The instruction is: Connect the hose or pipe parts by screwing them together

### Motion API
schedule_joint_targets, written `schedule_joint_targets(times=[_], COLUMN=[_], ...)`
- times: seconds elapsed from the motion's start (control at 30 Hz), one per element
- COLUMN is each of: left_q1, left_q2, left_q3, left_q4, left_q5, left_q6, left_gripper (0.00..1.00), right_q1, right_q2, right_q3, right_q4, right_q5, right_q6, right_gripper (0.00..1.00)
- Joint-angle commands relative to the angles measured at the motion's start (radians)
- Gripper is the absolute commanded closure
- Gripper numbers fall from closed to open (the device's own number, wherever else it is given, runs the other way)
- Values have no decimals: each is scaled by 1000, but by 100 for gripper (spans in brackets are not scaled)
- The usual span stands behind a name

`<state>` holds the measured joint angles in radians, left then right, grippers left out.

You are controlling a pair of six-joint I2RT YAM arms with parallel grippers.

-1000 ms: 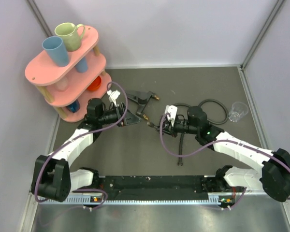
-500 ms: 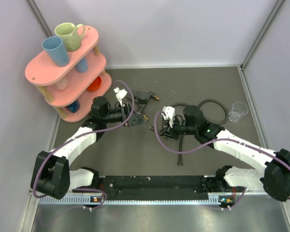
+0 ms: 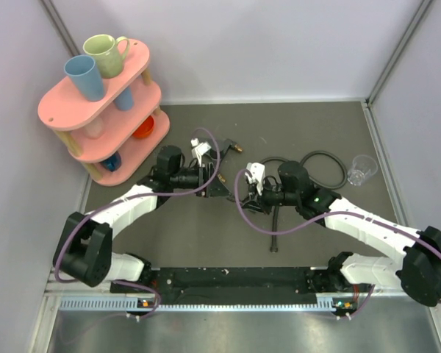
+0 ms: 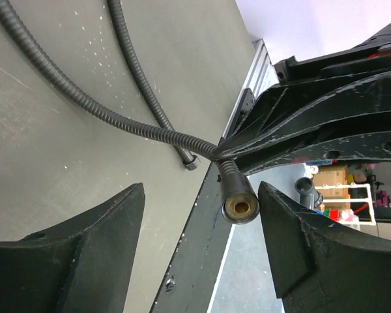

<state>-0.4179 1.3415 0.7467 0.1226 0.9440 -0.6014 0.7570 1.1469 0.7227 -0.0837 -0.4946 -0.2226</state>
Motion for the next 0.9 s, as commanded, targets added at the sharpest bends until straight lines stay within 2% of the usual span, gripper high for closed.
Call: schedule_joint_targets(times=[0.0,0.13,0.27,0.37,0.4,0.57,0.6,0.87], left_q1=[-21,-25,-27,-25,-25,-25,-25,50], left_q2=[28,35,30,27,25,8,7,-10], left_q3=[40,42,36,19,14,-27,-27,-10], left_q4=[3,20,43,92,109,212,210,45], left_q5=[3,24,47,70,78,113,113,72], left_q6=[31,15,-1,-40,-55,-149,-150,-74], left_gripper=[26,30,42,60,71,97,100,100], right_q1=[11,11,11,11,11,11,11,11], right_q2=[-29,-27,-27,-27,-27,-29,-29,-70], right_q3=[23,20,17,11,9,-11,-17,-48], right_q4=[70,75,76,76,76,110,113,130], right_q5=[-25,-27,-27,-22,-19,-13,-13,-12], right_q6=[17,19,19,17,17,20,20,6], right_gripper=[100,100,100,100,100,100,100,100])
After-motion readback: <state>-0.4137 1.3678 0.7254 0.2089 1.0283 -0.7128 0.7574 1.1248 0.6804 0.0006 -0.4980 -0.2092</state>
